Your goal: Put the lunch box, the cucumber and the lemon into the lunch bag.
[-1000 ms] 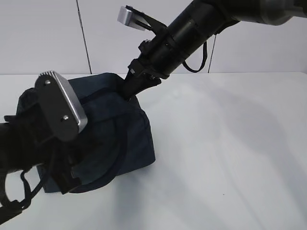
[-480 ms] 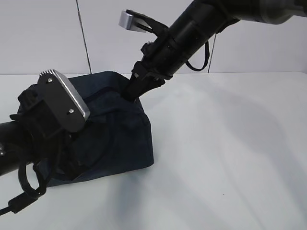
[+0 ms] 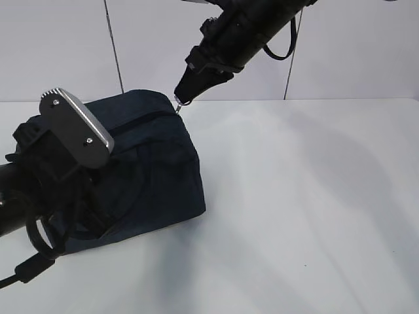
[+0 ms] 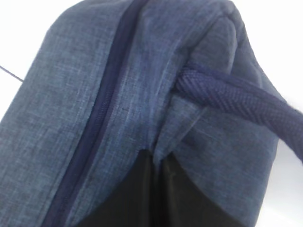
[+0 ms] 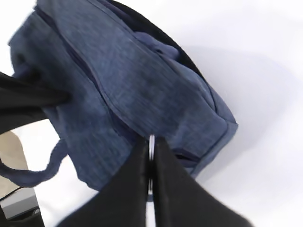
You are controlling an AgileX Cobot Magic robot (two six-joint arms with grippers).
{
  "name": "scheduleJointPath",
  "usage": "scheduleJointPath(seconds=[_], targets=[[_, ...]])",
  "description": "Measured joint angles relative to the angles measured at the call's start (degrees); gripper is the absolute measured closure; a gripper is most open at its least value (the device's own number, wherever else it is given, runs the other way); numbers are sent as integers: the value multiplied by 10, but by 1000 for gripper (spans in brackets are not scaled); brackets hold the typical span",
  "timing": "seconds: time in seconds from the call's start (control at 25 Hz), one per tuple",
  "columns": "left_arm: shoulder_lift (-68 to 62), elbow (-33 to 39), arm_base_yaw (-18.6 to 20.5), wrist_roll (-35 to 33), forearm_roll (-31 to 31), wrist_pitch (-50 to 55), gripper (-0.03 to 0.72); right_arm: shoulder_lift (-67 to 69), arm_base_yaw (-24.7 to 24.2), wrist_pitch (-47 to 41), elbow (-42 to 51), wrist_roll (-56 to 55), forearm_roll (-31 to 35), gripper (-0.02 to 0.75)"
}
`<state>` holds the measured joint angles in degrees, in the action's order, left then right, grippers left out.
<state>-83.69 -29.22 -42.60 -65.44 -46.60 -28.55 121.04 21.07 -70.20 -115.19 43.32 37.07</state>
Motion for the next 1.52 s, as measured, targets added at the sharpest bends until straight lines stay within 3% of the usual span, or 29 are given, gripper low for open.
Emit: scheduleJointPath(seconds=[0.8,1.52], targets=[[-1,-1,0,-2,-19,-8,690,4,0,-12,-1,-39,-81,730],[-1,-1,0,-2,-32,-9,691,6,0,-12,-1,301,-70,730]])
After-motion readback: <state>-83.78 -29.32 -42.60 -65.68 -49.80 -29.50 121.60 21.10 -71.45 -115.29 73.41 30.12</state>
